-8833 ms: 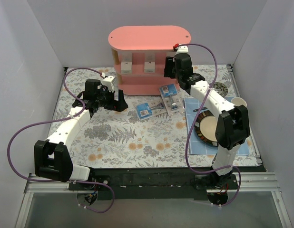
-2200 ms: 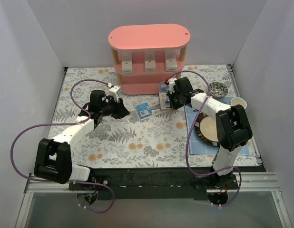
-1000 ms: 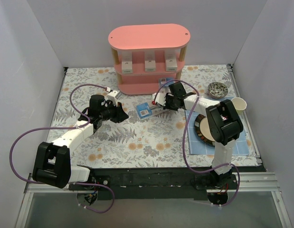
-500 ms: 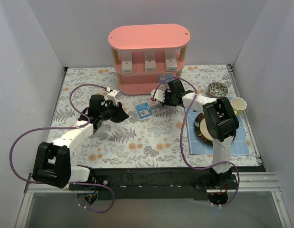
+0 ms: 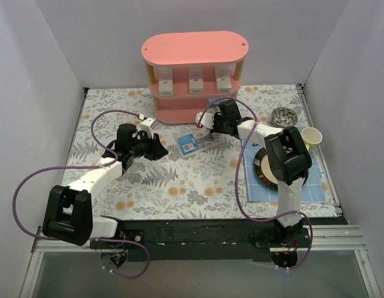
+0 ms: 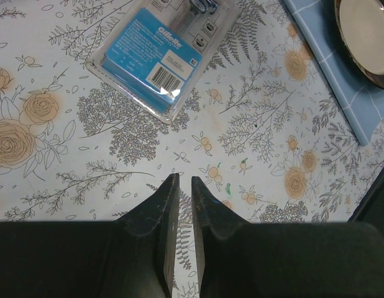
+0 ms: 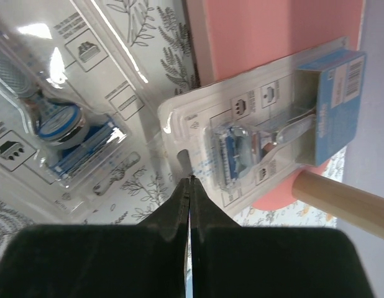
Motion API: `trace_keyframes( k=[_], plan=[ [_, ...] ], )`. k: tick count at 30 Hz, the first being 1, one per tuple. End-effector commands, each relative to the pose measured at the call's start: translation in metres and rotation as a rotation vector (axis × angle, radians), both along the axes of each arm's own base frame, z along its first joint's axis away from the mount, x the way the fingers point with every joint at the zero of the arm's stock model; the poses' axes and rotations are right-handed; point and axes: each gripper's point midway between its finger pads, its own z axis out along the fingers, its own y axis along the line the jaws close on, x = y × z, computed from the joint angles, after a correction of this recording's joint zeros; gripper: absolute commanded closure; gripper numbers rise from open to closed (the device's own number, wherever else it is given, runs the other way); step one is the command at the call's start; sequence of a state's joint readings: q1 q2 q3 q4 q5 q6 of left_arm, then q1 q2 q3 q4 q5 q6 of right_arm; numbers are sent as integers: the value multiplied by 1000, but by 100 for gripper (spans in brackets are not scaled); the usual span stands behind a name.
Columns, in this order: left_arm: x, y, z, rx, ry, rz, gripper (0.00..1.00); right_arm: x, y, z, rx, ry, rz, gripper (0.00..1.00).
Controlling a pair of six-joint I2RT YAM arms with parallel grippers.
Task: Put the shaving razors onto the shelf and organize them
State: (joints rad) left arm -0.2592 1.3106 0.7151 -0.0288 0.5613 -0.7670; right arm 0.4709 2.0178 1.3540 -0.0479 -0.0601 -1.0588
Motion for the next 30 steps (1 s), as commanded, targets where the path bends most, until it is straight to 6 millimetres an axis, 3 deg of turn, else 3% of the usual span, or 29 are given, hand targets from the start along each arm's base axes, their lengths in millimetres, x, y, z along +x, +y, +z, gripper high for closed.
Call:
trace_keyframes(
  k=[1,6,9,15,18,19,30],
  plan=[
    [1,-3,6,-9,-21,-10,86,24,3,17,10,-120,4,99],
    [1,-3,8,-9,-21,-10,86,25,3,27,0,-159,26,99],
    [0,-2,6,-8,-20,-9,86,12,5,31,-4,-130,83,99],
    [-2,-3,2,-18,-6,-2,86,-20,2,13,-92,-122,217,99],
    [-1,-3,2,-15,-9,-2,86,-15,3,12,-102,-118,214,99],
    [-1,-3,3,-16,-10,-2,86,-17,1,2,-118,-85,211,99],
    [-3,-1,1,-11,-9,2,86,16,1,-13,-200,-122,176,99]
  ],
)
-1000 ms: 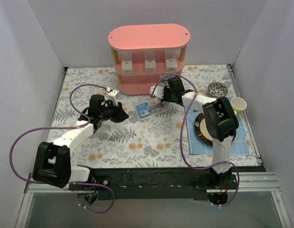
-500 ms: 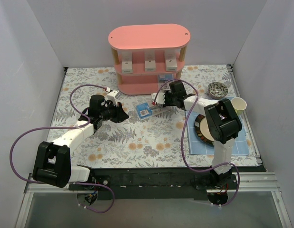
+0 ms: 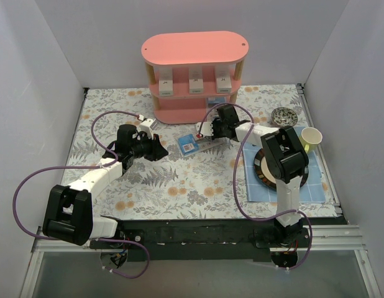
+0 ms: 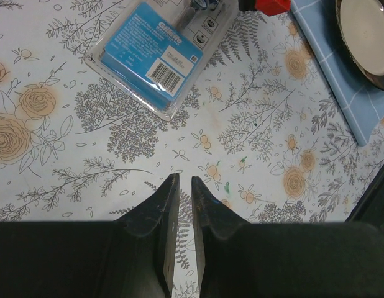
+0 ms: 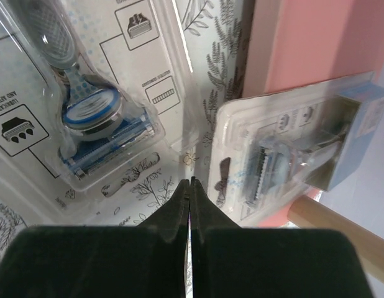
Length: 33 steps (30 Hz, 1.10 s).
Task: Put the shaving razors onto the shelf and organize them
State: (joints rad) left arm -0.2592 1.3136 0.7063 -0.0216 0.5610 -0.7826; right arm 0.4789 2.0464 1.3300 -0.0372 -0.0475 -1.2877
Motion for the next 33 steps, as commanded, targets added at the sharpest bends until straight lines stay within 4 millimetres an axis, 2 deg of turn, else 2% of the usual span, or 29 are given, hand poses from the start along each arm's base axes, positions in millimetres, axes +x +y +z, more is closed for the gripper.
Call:
trace_keyframes(
  k=[1,7,8,14,15,16,17,18,19,20,22,24,25,26,27,28,29,30,31,33],
  plan=[
    [-1,-1,5,-4,-26,-5,86,17,2,4,-43,-63,17,99],
    [1,-3,3,-8,-12,-8,86,30,7,15,-13,-132,11,99],
    [0,-3,2,-9,-9,-8,86,33,2,16,-30,-147,-10,99],
    [0,-3,-1,-11,4,-7,86,43,0,21,-28,-208,-30,99],
    [0,-3,-1,-12,7,-6,81,44,0,21,-26,-214,-33,99],
    [0,-3,-1,-12,8,-4,71,45,0,22,-18,-221,-39,99],
    [4,0,-3,-3,16,34,59,46,0,24,-7,-232,-42,99],
    [6,3,-5,2,24,58,40,46,-1,26,-4,-234,-42,99],
    [7,4,-6,5,27,66,36,43,0,26,-5,-227,-35,99],
    [6,3,-6,9,22,57,32,36,-2,19,-13,-199,-24,99],
    [6,3,-6,8,20,50,28,28,-3,26,-3,-186,-19,98],
    [6,2,-4,3,15,45,26,12,-4,31,11,-133,-8,84],
    [5,1,-2,0,13,40,26,3,-1,32,40,-96,-10,71],
    [4,0,-1,-4,10,32,25,-7,4,33,63,-55,9,67],
    [1,-2,0,-13,8,14,25,-21,4,39,66,1,17,63],
    [-2,-2,2,-16,0,5,23,-35,12,40,98,60,44,59],
    [-4,-3,3,-17,-3,-6,22,-44,16,44,128,109,42,57],
    [-6,-3,3,-18,-4,-16,21,-61,17,45,133,183,48,56],
    [-8,-3,5,-19,-12,-24,19,-69,29,53,175,216,81,53],
    [-13,-4,7,-16,-15,-47,18,-84,37,57,193,276,101,51]
  ],
)
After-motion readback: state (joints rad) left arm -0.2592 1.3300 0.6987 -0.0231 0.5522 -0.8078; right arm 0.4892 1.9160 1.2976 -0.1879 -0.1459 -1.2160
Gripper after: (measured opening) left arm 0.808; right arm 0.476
